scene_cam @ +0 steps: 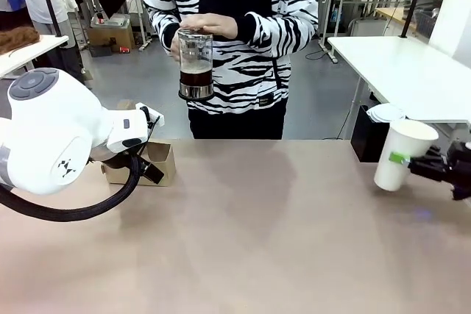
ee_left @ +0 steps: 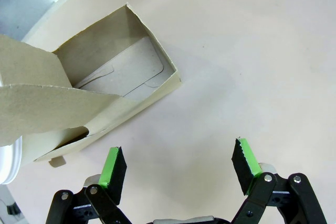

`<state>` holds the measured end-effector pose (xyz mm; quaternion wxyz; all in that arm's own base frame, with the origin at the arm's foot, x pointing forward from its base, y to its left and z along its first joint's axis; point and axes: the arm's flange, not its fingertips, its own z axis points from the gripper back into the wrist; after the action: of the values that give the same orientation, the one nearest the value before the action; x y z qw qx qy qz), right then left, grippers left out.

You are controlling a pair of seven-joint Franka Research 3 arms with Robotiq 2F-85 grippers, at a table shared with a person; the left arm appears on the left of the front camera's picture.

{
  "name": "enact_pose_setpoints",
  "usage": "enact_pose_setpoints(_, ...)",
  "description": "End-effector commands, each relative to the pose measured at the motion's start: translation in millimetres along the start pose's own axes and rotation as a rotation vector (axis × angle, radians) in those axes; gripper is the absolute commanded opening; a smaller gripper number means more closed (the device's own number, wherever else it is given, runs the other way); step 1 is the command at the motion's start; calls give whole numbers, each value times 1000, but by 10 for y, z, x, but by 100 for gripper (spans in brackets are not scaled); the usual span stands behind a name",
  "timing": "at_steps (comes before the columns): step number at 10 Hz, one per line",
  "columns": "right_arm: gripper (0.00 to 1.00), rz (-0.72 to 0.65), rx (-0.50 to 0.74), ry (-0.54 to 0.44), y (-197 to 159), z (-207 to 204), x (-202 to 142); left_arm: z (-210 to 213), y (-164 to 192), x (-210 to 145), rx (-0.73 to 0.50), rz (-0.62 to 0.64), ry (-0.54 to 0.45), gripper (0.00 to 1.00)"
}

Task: Pour a drink into a cup and package it in a carrier.
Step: Pick up the 600 ml Paper Cup and place it in the middle top area of the table.

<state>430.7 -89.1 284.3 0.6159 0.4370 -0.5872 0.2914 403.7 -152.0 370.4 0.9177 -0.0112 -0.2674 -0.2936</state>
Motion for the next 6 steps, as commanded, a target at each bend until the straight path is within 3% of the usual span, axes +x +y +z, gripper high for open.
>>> enact_pose_setpoints(1,80,-15,-53,4,232,-572,437,2,2,-2,-1,1,-1,100)
enact_pose_setpoints(3,80,-37,-35,25,316,-1228,605,2,2,-2,-1,1,-1,100)
enact_pose_setpoints(6,80,-10,-21,38,242,-2198,472,2,2,-2,-1,1,-1,100)
